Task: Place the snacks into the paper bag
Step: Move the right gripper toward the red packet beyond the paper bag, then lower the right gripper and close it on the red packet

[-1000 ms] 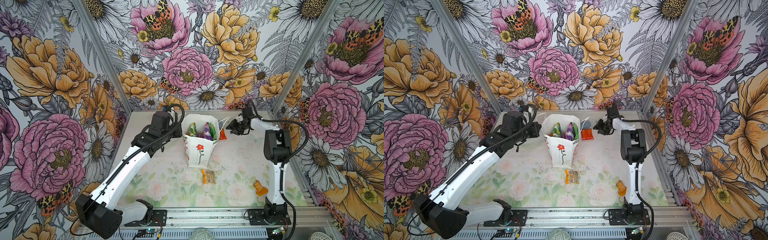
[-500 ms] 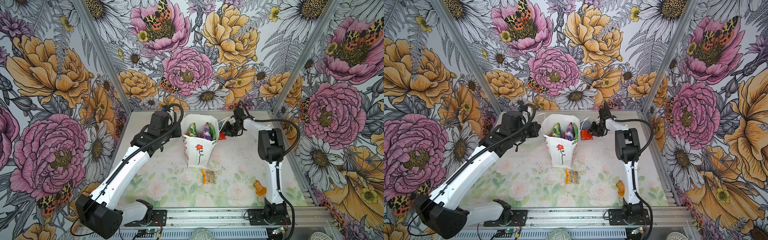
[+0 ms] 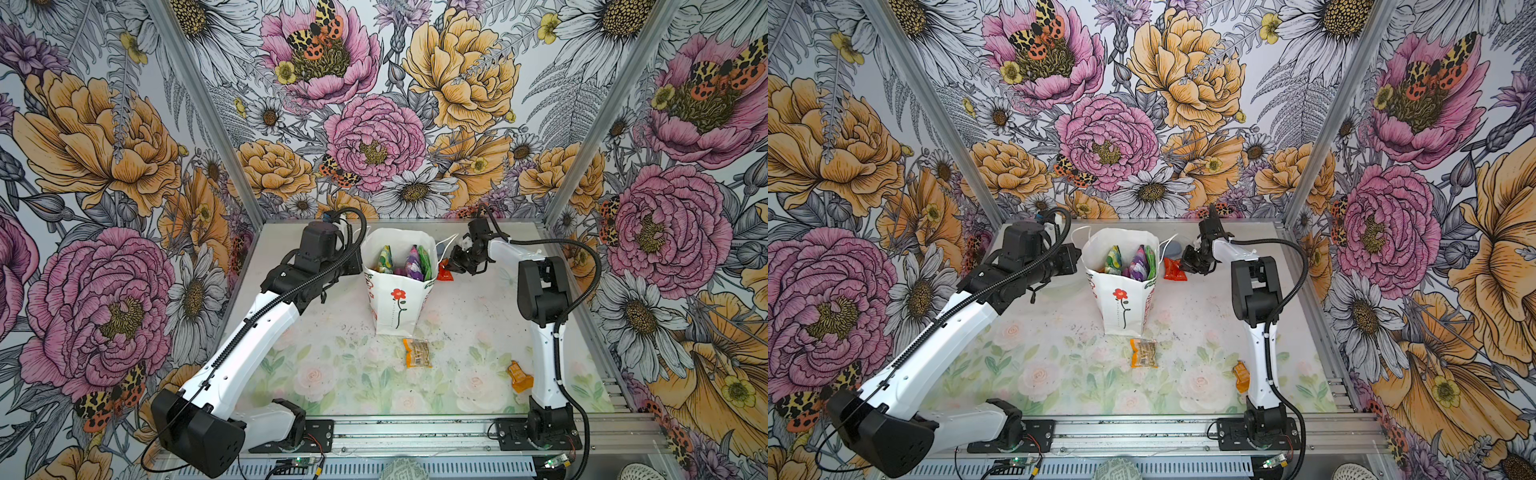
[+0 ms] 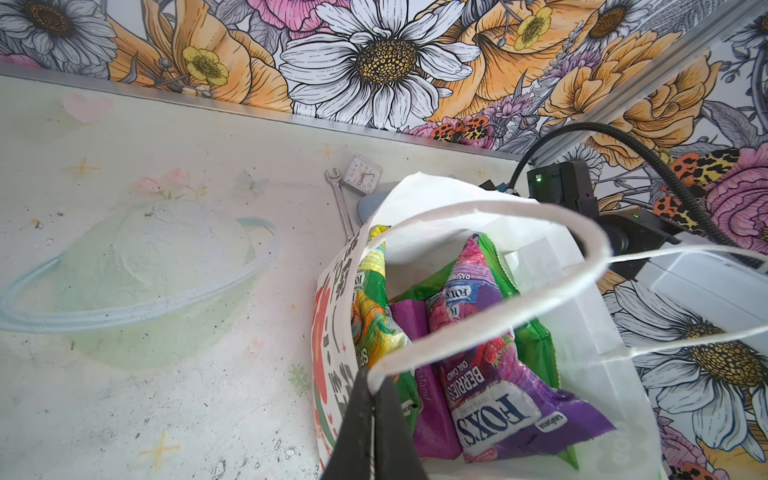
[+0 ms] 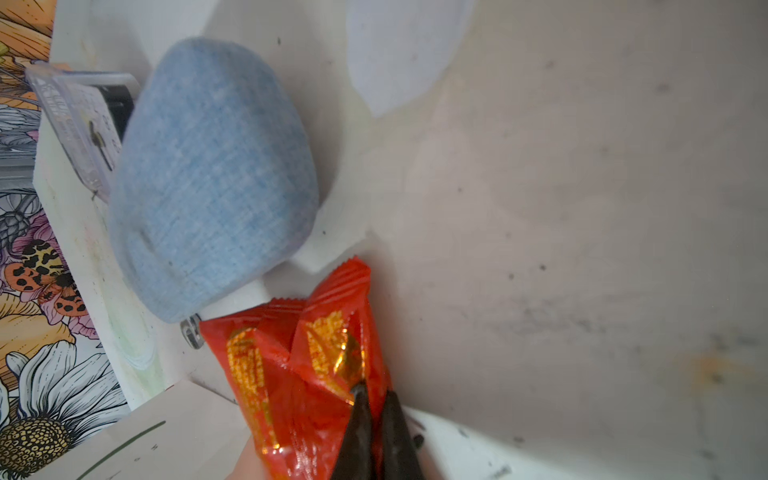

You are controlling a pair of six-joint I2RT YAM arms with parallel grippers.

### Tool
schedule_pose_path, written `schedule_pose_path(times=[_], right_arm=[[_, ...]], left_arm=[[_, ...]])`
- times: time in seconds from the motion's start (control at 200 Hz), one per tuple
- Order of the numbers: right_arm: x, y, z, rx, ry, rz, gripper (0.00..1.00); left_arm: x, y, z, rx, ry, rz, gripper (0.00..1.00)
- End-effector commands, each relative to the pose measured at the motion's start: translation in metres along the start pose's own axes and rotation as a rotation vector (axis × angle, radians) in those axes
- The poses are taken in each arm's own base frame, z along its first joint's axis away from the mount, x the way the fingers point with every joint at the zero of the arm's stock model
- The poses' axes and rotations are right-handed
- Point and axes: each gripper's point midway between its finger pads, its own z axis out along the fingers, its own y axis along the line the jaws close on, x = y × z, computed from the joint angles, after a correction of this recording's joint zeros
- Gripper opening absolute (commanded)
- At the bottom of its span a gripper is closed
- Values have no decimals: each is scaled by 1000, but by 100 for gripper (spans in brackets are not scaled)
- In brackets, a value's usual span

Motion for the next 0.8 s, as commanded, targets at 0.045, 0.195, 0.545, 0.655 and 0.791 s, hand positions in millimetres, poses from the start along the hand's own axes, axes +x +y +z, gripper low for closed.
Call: schedule_pose_path(times=[0.045, 0.195, 0.545, 0.655, 0.791], right_arm=[[11, -4, -21, 43, -24, -5, 0], [20, 2, -45, 6, -61, -2, 0], [39, 22, -118, -59, -155, -38, 0], [46, 39, -143, -87, -163, -72, 0], [49, 54, -174, -83, -216, -105, 0]], left_arm=[[-33, -8, -13, 34, -107, -25, 0], [-35, -5, -15, 27, -116, -31, 0], [-33, -6, -13, 33, -108, -33, 0], [-35, -4, -17, 21, -121, -34, 0], [-35, -5, -18, 25, -123, -33, 0]])
